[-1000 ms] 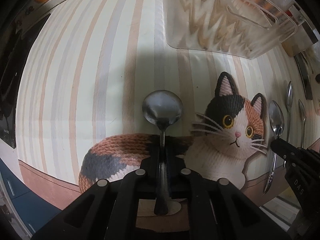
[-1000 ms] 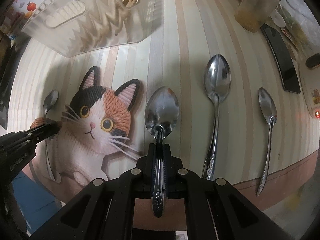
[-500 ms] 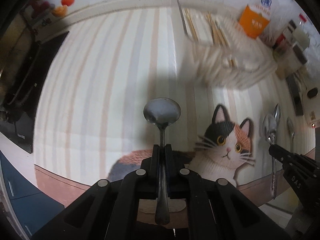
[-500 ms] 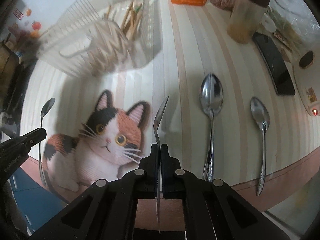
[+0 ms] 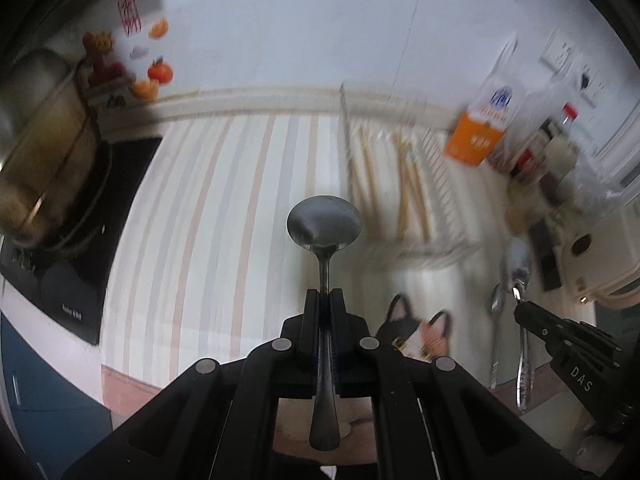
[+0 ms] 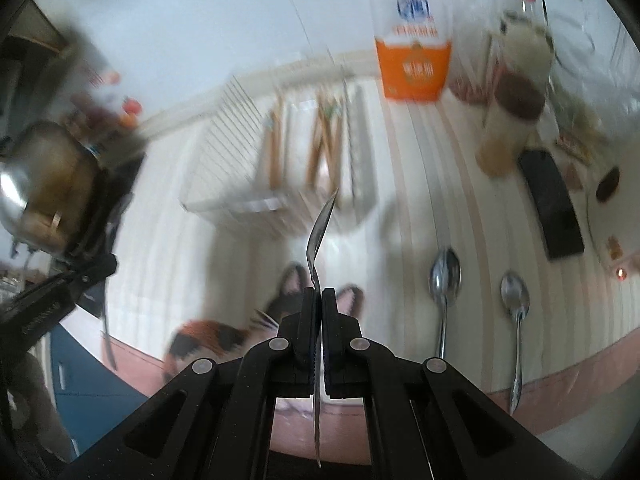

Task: Organize utensils
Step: 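Lift both held spoons and carry them over the clear basket, then lower both spoons into the basket and open both tools, then lower both tools and grasp another steel spoon each by its handle, then lift both held spoons and carry them down into the clear basket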

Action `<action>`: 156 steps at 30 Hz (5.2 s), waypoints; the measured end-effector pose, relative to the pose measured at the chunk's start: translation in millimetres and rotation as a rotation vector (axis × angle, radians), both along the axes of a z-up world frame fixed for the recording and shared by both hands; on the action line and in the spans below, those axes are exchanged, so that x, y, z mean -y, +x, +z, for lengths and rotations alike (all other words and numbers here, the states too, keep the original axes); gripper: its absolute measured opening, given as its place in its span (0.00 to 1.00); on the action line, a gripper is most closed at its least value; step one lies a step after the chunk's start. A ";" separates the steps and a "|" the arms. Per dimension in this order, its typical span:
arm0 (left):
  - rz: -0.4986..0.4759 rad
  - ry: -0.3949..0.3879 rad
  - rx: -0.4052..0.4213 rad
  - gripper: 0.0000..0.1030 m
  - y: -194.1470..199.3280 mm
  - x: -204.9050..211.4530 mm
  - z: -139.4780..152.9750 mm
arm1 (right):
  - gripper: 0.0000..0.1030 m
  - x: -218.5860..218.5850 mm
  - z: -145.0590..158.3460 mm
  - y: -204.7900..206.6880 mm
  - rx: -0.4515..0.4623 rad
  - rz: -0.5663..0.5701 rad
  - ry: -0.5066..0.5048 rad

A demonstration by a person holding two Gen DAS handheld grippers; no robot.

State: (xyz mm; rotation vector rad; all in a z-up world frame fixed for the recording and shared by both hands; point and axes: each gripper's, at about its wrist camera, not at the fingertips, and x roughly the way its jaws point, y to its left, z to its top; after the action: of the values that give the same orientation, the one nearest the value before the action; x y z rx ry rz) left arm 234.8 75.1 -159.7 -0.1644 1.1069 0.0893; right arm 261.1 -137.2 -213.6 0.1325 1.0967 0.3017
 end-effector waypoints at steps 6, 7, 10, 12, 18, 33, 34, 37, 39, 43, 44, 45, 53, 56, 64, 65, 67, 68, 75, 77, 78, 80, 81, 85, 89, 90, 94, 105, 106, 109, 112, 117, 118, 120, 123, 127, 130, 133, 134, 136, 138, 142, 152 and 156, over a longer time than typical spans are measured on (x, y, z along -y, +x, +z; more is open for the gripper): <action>-0.041 -0.032 0.056 0.02 36.2 14.0 31.3 | 0.02 -2.7 45.2 41.3 0.083 -0.012 0.050; -0.051 -0.034 0.057 0.02 45.7 16.7 33.9 | 0.02 -3.0 48.9 49.2 0.088 -0.015 0.056; -0.069 -0.039 0.047 0.02 75.9 26.6 32.7 | 0.02 -5.4 51.6 83.1 0.087 -0.022 0.079; -0.077 -0.051 0.032 0.02 94.9 31.2 28.8 | 0.02 -9.9 48.6 107.1 0.075 -0.019 0.077; -0.083 -0.088 -0.028 0.02 145.0 28.5 5.0 | 0.02 -22.9 19.3 155.3 0.008 -0.024 0.069; -0.008 -0.035 -0.082 0.16 154.7 11.6 -9.7 | 0.20 -3.6 -24.3 169.2 -0.104 -0.067 0.098; 0.002 -0.020 -0.067 0.25 150.4 9.8 -7.0 | 0.22 2.3 -20.9 163.3 -0.091 -0.074 0.087; 0.024 0.035 -0.010 0.72 134.1 9.4 1.0 | 0.35 28.3 -9.5 136.3 -0.039 -0.118 0.048; 0.035 0.066 0.041 0.95 122.4 10.8 5.4 | 0.40 53.2 -4.3 113.8 -0.018 -0.163 0.041; 0.029 0.088 0.059 1.00 101.6 22.3 -0.2 | 0.47 101.2 -4.5 76.3 -0.025 -0.238 -0.018; 0.029 0.101 0.057 1.00 94.8 28.7 -5.2 | 0.48 110.2 -6.0 71.5 -0.032 -0.246 -0.025; 0.030 0.108 0.054 1.00 87.8 34.2 -10.2 | 0.48 120.2 -10.4 65.1 -0.046 -0.254 -0.040; -0.014 0.131 -0.077 1.00 41.6 89.2 -67.6 | 0.48 158.0 -84.0 31.9 -0.217 -0.256 -0.165; -0.078 0.138 -0.139 1.00 33.2 117.2 -89.8 | 0.48 164.9 -115.6 21.5 -0.271 -0.254 -0.170; -0.227 0.094 -0.252 0.99 36.4 189.7 -134.6 | 0.06 168.7 -142.1 3.8 -0.202 -0.229 -0.262; -0.241 0.082 -0.258 0.99 38.6 199.0 -139.4 | 0.06 175.4 -143.4 2.0 -0.204 -0.251 -0.256; -0.271 0.061 -0.266 0.99 45.1 217.9 -147.0 | 0.06 194.1 -146.3 -4.4 -0.213 -0.298 -0.259; -0.284 0.056 -0.270 0.99 48.5 226.2 -150.5 | 0.06 200.2 -147.2 -7.0 -0.218 -0.308 -0.249; -0.292 0.047 -0.287 0.82 80.1 266.2 -172.7 | 0.06 235.5 -156.1 -25.3 -0.232 -0.368 -0.208; -0.280 0.054 -0.291 0.65 86.7 270.2 -177.0 | 0.06 240.0 -158.9 -29.3 -0.231 -0.379 -0.206; -0.271 0.061 -0.281 0.63 88.5 271.3 -176.5 | 0.06 241.4 -159.3 -27.7 -0.232 -0.384 -0.202; -0.267 0.066 -0.255 0.37 89.5 272.5 -173.5 | 0.06 242.7 -160.8 -30.0 -0.232 -0.386 -0.203; -0.270 0.066 -0.245 0.31 89.4 272.6 -171.9 | 0.06 242.9 -161.5 -31.0 -0.232 -0.385 -0.203; -0.303 0.073 -0.246 0.31 79.3 254.6 -169.7 | 0.06 234.7 -162.4 -32.3 -0.237 -0.374 -0.193; -0.304 0.099 -0.257 0.31 59.2 224.0 -169.4 | 0.06 208.1 -164.4 -25.1 -0.244 -0.329 -0.168; -0.299 0.106 -0.264 0.31 52.8 211.0 -169.5 | 0.06 198.8 -165.1 -22.9 -0.246 -0.312 -0.159; -0.253 0.120 -0.286 0.31 34.9 165.3 -170.3 | 0.06 155.1 -167.0 -18.4 -0.247 -0.225 -0.137; -0.140 0.071 -0.293 0.32 14.2 92.3 -174.3 | 0.06 61.9 -166.2 -5.0 -0.268 -0.048 -0.171; -0.139 0.067 -0.290 0.32 17.2 91.6 -174.8 | 0.06 59.8 -166.4 -4.5 -0.274 -0.048 -0.171; -0.130 0.042 -0.289 0.32 9.2 82.6 -174.7 | 0.06 56.4 -166.9 1.9 -0.296 -0.056 -0.164; -0.135 0.043 -0.288 0.32 17.0 88.1 -172.9 | 0.06 49.8 -166.6 8.5 -0.299 -0.064 -0.171; -0.140 0.044 -0.286 0.32 11.1 84.5 -175.0 | 0.07 42.7 -167.6 20.3 -0.298 -0.070 -0.187; -0.145 0.047 -0.286 0.32 12.1 85.1 -174.6 | 0.07 43.0 -167.9 20.4 -0.298 -0.071 -0.187; -0.150 0.050 -0.283 0.32 13.4 88.7 -173.6 | 0.07 46.1 -165.9 13.0 -0.298 -0.072 -0.189; -0.147 0.059 -0.277 0.31 11.5 90.8 -173.2 | 0.06 49.0 -163.6 7.2 -0.291 -0.080 -0.190; -0.141 0.068 -0.260 0.31 9.1 94.6 -161.6 | 0.06 56.7 -153.9 -3.1 -0.281 -0.108 -0.165; -0.138 0.072 -0.238 0.31 8.2 91.5 -149.1 | 0.05 59.9 -151.4 -6.3 -0.278 -0.113 -0.145; -0.130 0.074 -0.214 0.31 6.9 88.1 -135.8 | 0.02 61.1 -142.6 -7.1 -0.259 -0.118 -0.127; -0.128 0.073 -0.206 0.31 6.4 87.1 -131.4 | 0.02 61.3 -137.8 -7.1 -0.250 -0.118 -0.119; -0.125 0.074 -0.189 0.31 5.0 84.5 -120.9 | 0.02 60.1 -130.2 -7.0 -0.237 -0.114 -0.112; -0.121 0.075 -0.169 0.31 2.7 81.5 -109.2 | 0.02 58.6 -119.9 -7.3 -0.220 -0.111 -0.095; -0.111 0.081 -0.131 0.31 -2.0 73.8 -86.8 | 0.02 56.0 -98.9 -8.1 -0.182 -0.103 -0.059; -0.083 0.069 -0.019 0.31 -8.1 48.4 -18.1 | 0.02 39.7 -18.0 2.8 -0.037 -0.057 0.049; -0.079 0.048 0.077 0.31 8.3 48.2 26.5 | 0.02 31.7 16.1 19.0 0.019 -0.027 0.079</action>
State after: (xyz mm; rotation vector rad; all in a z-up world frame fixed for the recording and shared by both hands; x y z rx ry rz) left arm 243.1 27.0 -133.2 -0.0799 1.0325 0.0383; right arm 280.1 -168.9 -197.5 0.2142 1.0638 0.3210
